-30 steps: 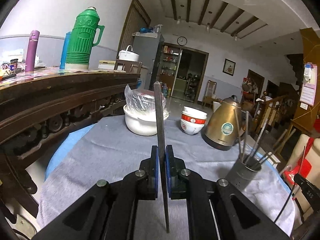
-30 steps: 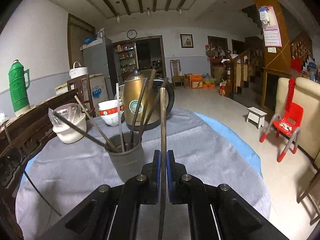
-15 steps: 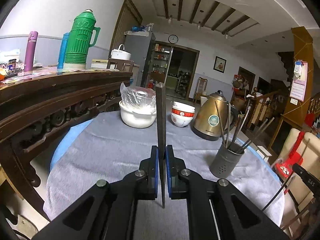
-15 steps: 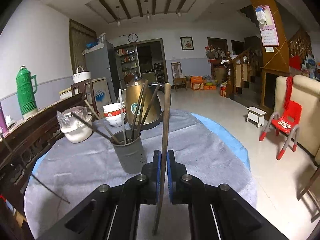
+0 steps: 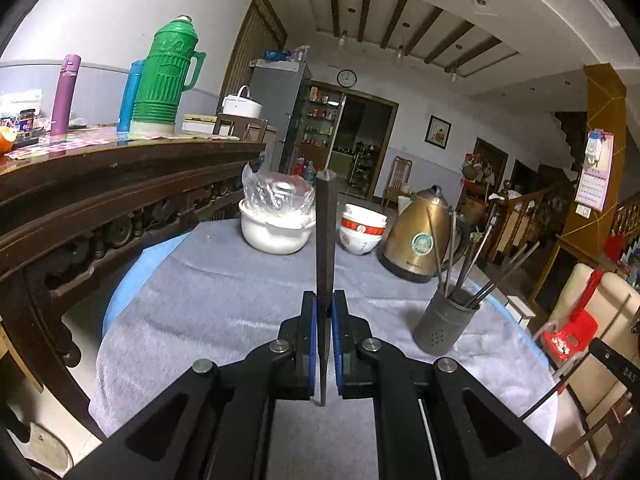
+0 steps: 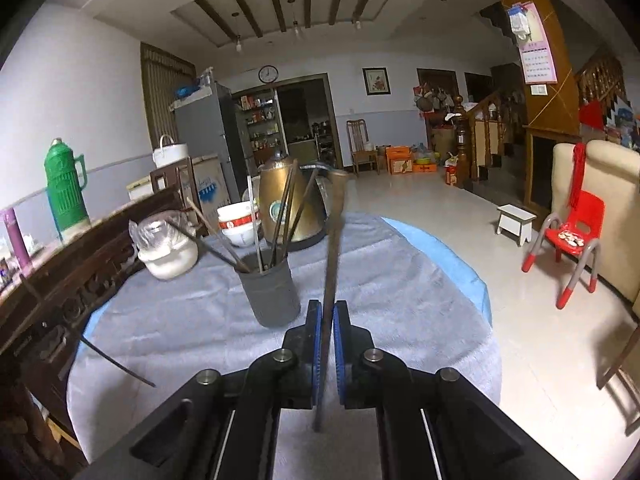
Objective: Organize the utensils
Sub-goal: 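Lift both held chopsticks and carry them above the grey cup, then lower the chopsticks into the grey cup and open both tools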
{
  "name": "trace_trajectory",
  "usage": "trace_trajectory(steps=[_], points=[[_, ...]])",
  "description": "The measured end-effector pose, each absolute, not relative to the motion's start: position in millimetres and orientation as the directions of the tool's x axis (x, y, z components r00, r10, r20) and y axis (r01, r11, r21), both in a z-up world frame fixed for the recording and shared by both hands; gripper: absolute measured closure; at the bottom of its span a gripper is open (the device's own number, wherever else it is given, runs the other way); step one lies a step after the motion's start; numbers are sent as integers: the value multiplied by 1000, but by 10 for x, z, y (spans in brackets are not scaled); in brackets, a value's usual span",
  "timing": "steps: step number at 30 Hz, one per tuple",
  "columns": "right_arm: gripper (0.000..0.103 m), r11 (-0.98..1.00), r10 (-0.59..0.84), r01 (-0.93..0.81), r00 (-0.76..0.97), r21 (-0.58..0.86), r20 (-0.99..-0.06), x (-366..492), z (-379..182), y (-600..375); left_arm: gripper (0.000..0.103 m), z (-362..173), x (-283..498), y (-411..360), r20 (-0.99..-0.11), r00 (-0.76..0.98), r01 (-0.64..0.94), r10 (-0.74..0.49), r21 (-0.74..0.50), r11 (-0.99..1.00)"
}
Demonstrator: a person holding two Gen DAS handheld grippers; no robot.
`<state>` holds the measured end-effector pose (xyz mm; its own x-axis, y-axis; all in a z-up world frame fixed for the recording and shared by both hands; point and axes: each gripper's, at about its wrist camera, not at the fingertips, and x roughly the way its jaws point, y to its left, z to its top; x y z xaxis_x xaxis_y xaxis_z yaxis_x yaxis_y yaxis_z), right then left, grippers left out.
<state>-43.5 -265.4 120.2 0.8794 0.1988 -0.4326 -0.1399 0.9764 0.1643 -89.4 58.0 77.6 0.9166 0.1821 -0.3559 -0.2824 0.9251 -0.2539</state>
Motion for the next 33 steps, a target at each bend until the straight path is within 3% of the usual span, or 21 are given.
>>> trace_trajectory(steps=[7,16,23,33], points=[[97,960,233,-161,914,230,-333,-209,1621,-2710,96,1041,-808,586,-318,939,-234,129,-319,918],[97,934,278,-215,938,284,-206,221,2143,-2556,96,1626,-388,351,-207,978,-56,-30,-398,916],[97,931,305,-245,929,271,-208,493,2138,-2356,96,1924,-13,363,-147,988,-14,-53,-424,906],[97,932,308,-243,922,267,-234,786,2013,-2286,96,1821,719,235,-227,965,31,-134,-410,912]])
